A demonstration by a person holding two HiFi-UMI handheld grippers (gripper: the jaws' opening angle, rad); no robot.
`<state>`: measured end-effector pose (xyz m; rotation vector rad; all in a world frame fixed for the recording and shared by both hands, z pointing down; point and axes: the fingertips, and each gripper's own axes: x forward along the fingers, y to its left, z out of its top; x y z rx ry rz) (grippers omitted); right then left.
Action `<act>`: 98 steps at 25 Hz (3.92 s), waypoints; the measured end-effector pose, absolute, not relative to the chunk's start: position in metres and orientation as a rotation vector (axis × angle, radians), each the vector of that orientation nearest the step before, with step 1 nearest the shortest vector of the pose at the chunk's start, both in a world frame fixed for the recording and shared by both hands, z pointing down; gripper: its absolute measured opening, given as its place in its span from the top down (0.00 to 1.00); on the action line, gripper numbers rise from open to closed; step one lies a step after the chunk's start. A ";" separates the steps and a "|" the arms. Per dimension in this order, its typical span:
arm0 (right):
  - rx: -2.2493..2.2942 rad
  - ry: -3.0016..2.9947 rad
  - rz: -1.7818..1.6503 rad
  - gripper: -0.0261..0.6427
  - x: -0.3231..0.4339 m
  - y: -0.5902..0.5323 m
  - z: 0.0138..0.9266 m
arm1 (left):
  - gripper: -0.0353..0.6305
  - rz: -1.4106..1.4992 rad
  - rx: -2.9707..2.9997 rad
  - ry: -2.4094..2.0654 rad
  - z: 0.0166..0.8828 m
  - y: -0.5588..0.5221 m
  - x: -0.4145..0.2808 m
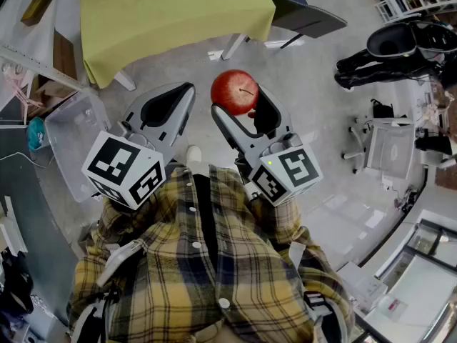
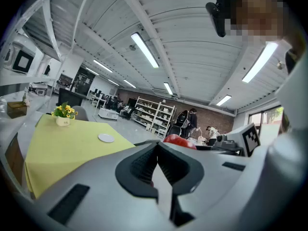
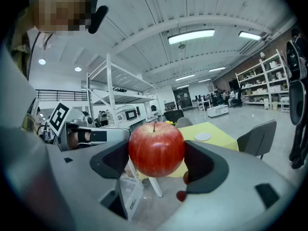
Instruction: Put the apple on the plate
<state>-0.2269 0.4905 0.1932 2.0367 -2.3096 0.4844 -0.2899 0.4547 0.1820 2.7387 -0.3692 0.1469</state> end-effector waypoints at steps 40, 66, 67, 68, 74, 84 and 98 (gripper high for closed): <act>2.108 -2.239 0.563 0.43 -0.148 0.474 0.217 | 0.93 0.148 2.717 -0.470 0.191 0.397 -0.245; 2.253 -2.051 0.620 0.43 -0.095 0.302 0.221 | 0.93 0.200 2.711 -0.233 0.201 0.221 -0.181; 2.255 -2.044 0.635 0.43 -0.095 0.301 0.224 | 0.93 0.206 2.701 -0.231 0.205 0.218 -0.181; 2.256 -2.036 0.653 0.43 -0.095 0.300 0.228 | 0.93 0.214 2.690 -0.230 0.209 0.216 -0.181; 2.260 -2.014 0.725 0.43 -0.081 0.296 0.242 | 0.93 0.246 2.664 -0.241 0.221 0.204 -0.169; 2.161 -2.129 0.691 0.43 -0.016 0.250 0.233 | 0.93 0.184 2.662 -0.401 0.211 0.166 -0.118; 1.931 -2.337 0.619 0.43 0.100 0.216 0.220 | 0.93 0.078 2.621 -0.726 0.199 0.141 -0.034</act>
